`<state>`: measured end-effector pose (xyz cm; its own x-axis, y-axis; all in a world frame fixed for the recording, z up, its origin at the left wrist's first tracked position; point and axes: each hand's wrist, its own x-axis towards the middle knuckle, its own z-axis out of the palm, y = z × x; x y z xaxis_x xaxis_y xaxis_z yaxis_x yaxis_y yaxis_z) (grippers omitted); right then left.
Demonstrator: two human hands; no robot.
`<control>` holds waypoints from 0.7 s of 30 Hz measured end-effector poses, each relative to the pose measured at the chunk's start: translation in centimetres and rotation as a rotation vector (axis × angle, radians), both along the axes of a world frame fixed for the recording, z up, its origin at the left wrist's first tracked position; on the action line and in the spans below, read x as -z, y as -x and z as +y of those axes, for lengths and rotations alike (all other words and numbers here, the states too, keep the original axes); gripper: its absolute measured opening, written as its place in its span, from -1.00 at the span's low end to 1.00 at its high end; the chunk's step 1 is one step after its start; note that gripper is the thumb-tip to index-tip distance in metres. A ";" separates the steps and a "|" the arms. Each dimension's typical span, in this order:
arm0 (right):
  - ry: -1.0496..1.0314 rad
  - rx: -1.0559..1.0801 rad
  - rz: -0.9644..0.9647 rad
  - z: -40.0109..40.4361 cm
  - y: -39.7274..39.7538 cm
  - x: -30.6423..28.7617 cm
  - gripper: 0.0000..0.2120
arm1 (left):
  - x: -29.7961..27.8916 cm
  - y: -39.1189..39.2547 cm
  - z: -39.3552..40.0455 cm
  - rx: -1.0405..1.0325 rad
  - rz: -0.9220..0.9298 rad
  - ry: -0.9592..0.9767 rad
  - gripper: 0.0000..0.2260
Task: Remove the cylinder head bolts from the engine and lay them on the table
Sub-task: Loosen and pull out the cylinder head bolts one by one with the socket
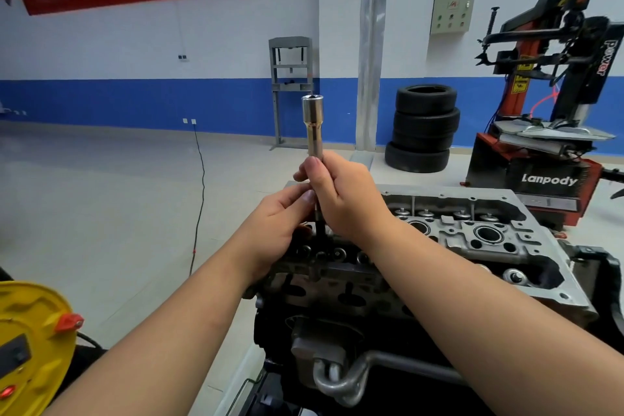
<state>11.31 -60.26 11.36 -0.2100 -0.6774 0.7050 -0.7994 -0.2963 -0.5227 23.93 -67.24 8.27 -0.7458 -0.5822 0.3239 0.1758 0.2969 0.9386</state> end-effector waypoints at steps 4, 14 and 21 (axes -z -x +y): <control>0.076 -0.034 0.010 0.2 -0.1 0.0 -0.72 | 0.3 0.7 0.1 -0.116 0.099 0.041 -0.85; 0.007 -0.047 -0.035 0.0 -0.1 0.0 -0.72 | 0.1 0.1 -0.2 -0.026 0.021 -0.007 -0.75; 0.094 -0.015 -0.052 0.2 0.0 -0.2 -0.76 | 0.0 0.7 0.1 -0.114 0.061 0.001 -0.85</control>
<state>11.35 -60.11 11.55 -0.2385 -0.6121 0.7540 -0.7669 -0.3577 -0.5329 23.28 -67.13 8.23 -0.6535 -0.6615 0.3678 0.1981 0.3195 0.9266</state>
